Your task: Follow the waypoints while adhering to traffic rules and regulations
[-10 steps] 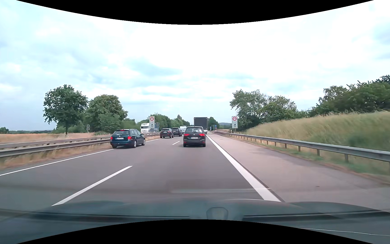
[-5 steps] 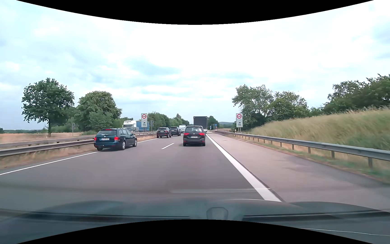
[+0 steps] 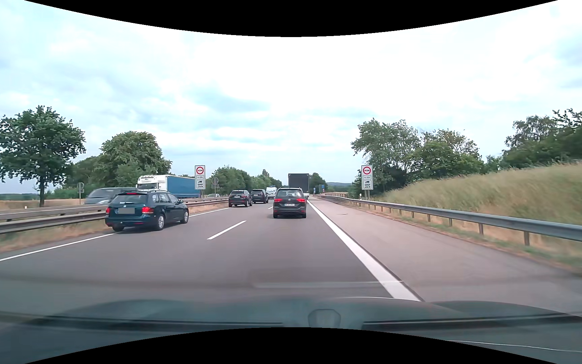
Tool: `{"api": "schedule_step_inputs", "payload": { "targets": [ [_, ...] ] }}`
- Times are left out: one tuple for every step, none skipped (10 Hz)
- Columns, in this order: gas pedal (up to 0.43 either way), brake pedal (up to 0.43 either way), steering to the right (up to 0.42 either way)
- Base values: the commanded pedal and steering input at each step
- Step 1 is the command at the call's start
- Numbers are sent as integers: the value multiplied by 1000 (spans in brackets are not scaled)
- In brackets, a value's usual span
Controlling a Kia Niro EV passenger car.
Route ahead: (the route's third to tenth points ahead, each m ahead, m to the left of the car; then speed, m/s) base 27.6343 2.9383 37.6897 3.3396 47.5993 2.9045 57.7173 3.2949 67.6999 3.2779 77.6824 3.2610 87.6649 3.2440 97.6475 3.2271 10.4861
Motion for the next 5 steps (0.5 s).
{"api": "schedule_step_inputs", "payload": {
  "targets": [
    [110,0,-2],
    [110,0,-2],
    [118,0,-2],
    [138,0,-2],
    [138,0,-2]
  ]
}}
